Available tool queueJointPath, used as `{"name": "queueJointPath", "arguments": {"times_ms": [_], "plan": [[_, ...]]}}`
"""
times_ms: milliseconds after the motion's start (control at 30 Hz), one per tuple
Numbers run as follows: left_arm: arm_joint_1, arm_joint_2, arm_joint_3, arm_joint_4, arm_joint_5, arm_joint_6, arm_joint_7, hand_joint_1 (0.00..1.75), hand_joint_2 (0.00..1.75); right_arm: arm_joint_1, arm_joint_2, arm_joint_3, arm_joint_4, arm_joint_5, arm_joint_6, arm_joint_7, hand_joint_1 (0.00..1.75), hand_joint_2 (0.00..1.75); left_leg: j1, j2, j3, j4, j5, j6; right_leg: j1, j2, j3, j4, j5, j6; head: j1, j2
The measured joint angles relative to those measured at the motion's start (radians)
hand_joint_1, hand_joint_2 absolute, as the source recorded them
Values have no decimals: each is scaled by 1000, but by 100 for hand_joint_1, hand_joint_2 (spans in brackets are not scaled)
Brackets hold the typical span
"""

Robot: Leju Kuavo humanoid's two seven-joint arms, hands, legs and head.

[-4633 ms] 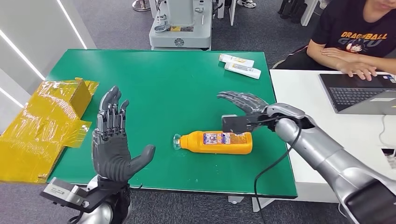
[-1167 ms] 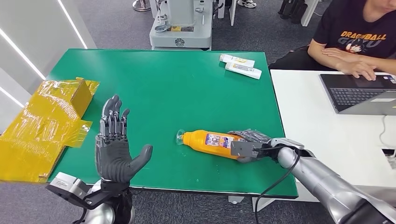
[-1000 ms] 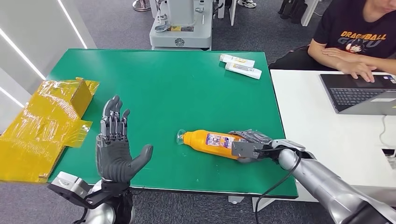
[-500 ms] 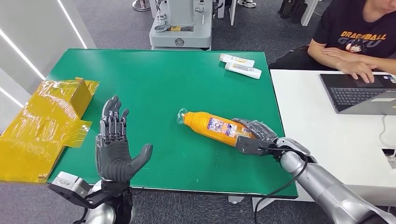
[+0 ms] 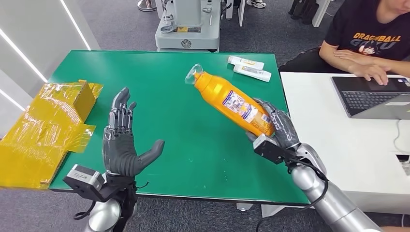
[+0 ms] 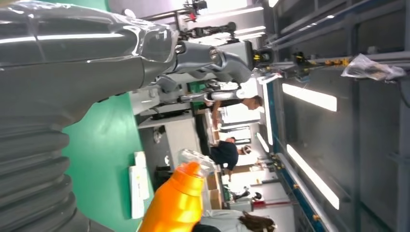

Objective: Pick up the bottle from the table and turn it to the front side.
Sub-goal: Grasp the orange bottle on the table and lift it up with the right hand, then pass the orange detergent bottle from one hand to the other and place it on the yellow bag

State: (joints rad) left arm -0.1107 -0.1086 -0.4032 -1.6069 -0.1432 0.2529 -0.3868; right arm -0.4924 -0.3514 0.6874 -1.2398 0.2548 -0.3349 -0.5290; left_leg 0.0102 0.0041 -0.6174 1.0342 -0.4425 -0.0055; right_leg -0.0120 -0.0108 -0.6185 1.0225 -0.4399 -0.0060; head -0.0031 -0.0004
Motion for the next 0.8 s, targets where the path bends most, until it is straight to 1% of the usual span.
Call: {"name": "queueJointPath", "arguments": {"times_ms": [67,133,233,300,367,467,567,700,800], "plan": [[-19,1,15,15,62,-20,17,0,175,14,12,-13,-28,11,-44,-2,175,175,0,0,0,0,0,0,0,0,0,0,0,0,0,0],[-47,2,33,40,89,-25,25,0,175,24,24,-22,-53,18,-80,1,175,175,0,0,0,0,0,0,0,0,0,0,0,0,0,0],[-82,4,52,79,75,-14,25,0,175,36,32,-30,-81,22,-98,5,175,175,0,0,0,0,0,0,0,0,0,0,0,0,0,0],[-95,5,58,95,80,-24,28,0,175,43,34,-34,-92,24,-103,3,175,175,0,0,0,0,0,0,0,0,0,0,0,0,0,0],[-119,7,59,118,111,-72,40,0,175,47,39,-38,-98,22,-112,-12,175,175,0,0,0,0,0,0,0,0,0,0,0,0,0,0],[-175,9,58,176,158,-149,62,0,175,47,55,-39,-101,20,-127,-40,175,175,0,0,0,0,0,0,0,0,0,0,0,0,0,0],[-215,9,55,220,174,-167,67,0,175,46,71,-39,-102,19,-128,-49,175,175,0,1,0,0,0,0,0,2,0,0,0,0,0,0],[-250,10,40,256,208,-223,77,0,175,37,92,-32,-97,4,-87,-58,175,175,0,1,0,0,1,0,0,1,0,0,0,0,0,0],[-277,10,20,278,229,-245,86,0,175,25,112,-25,-86,2,-67,-61,175,175,0,1,0,0,1,0,0,1,0,0,0,0,0,0]]}}
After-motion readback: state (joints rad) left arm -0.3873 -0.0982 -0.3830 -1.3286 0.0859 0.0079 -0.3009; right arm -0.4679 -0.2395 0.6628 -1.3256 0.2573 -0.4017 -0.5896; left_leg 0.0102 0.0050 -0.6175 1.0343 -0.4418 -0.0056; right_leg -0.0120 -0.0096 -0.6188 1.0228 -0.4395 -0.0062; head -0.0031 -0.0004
